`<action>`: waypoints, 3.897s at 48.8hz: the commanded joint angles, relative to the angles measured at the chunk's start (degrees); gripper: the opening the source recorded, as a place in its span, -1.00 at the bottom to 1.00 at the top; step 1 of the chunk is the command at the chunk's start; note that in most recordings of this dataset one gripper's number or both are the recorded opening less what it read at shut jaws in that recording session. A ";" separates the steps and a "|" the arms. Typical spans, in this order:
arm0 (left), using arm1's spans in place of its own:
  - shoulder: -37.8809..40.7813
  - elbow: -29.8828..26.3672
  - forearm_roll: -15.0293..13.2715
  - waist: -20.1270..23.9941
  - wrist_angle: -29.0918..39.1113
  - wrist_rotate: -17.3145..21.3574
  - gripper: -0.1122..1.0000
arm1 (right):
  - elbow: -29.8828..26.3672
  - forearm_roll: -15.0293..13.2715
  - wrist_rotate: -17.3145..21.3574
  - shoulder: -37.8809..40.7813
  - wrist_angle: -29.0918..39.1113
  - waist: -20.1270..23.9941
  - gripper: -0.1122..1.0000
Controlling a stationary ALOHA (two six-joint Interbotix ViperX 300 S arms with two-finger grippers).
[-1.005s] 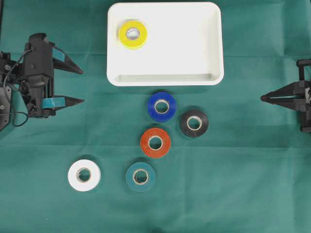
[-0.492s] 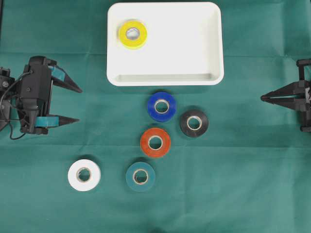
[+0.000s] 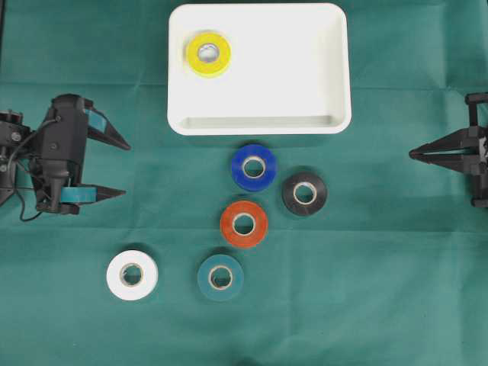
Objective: Put the tape into the white case with the left arm.
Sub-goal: 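Move the left gripper down over the teal tape roll, then close the left gripper on the teal roll's rim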
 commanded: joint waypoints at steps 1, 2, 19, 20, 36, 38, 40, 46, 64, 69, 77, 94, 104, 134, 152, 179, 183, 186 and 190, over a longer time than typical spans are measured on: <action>2.02 -2.55 -0.09 -1.41 -0.53 0.09 0.88 | -0.53 -0.09 0.09 0.35 -0.53 -0.09 -0.97; 2.55 -2.81 -0.09 -1.58 -0.53 0.09 0.88 | -0.62 -0.09 0.09 0.35 -0.53 -0.09 -0.97; 13.89 -10.28 -0.09 -6.06 -1.23 0.00 0.88 | -0.53 -0.09 0.09 0.26 -0.53 -0.09 -0.97; 14.59 -10.72 -0.09 -6.15 -1.23 0.00 0.88 | -0.53 -0.09 0.09 0.26 -0.53 -0.09 -0.97; 23.55 -17.49 -0.18 -8.17 -1.23 -0.26 0.88 | -0.62 -0.09 0.00 0.35 -0.62 -0.09 -0.97; 24.43 -18.28 -0.18 -8.53 -1.23 -0.53 0.88 | -0.53 -0.09 0.00 0.35 -0.53 -0.09 -0.97; 25.31 -19.16 -0.09 -8.96 -1.23 -0.88 0.88 | -0.53 -0.09 0.00 0.35 -0.53 -0.09 -0.97; 27.69 -21.97 -0.09 -10.02 -1.23 -2.64 0.88 | -0.53 -0.09 0.00 0.44 -0.62 -0.09 -0.97; 34.45 -29.44 -0.09 -13.97 0.09 -5.62 0.88 | -0.53 -0.09 0.00 0.44 -0.62 -0.09 -0.97; 35.86 -31.03 -0.09 -14.68 0.79 -6.06 0.88 | -0.53 -0.09 0.09 0.44 -0.62 -0.09 -0.97; 37.35 -32.43 -0.09 -15.12 1.93 -8.35 0.88 | -0.53 -0.09 0.09 0.44 -0.62 -0.09 -0.97; 39.38 -32.43 -0.09 -15.12 2.37 -8.88 0.88 | -0.44 -0.09 0.09 0.35 -0.62 -0.09 -0.97; 40.96 -32.61 -0.09 -14.85 1.93 -8.96 0.88 | -0.44 -0.09 0.09 0.44 -0.62 -0.09 -0.97; 42.36 -33.84 -0.09 -13.18 1.76 -14.77 0.86 | -0.09 -0.09 0.18 0.44 -1.05 -0.09 -0.97; 42.80 -33.84 -0.09 -12.57 2.99 -28.30 0.86 | -0.09 -0.09 0.26 0.44 -1.05 -0.09 -0.97; 47.11 -37.44 0.00 -12.66 5.98 -28.48 0.86 | 0.00 -0.09 0.26 0.35 -1.14 -0.09 -0.97; 47.99 -37.62 0.00 -12.57 6.42 -28.48 0.86 | 0.09 -0.09 0.26 0.35 -1.23 -0.09 -0.97; 48.16 -37.71 0.00 -12.57 6.50 -28.48 0.84 | 0.18 -0.09 0.26 0.35 -1.23 -0.09 -0.97; 48.25 -37.62 0.09 -12.48 6.50 -28.48 0.78 | 0.18 -0.09 0.26 0.35 -1.23 -0.09 -0.97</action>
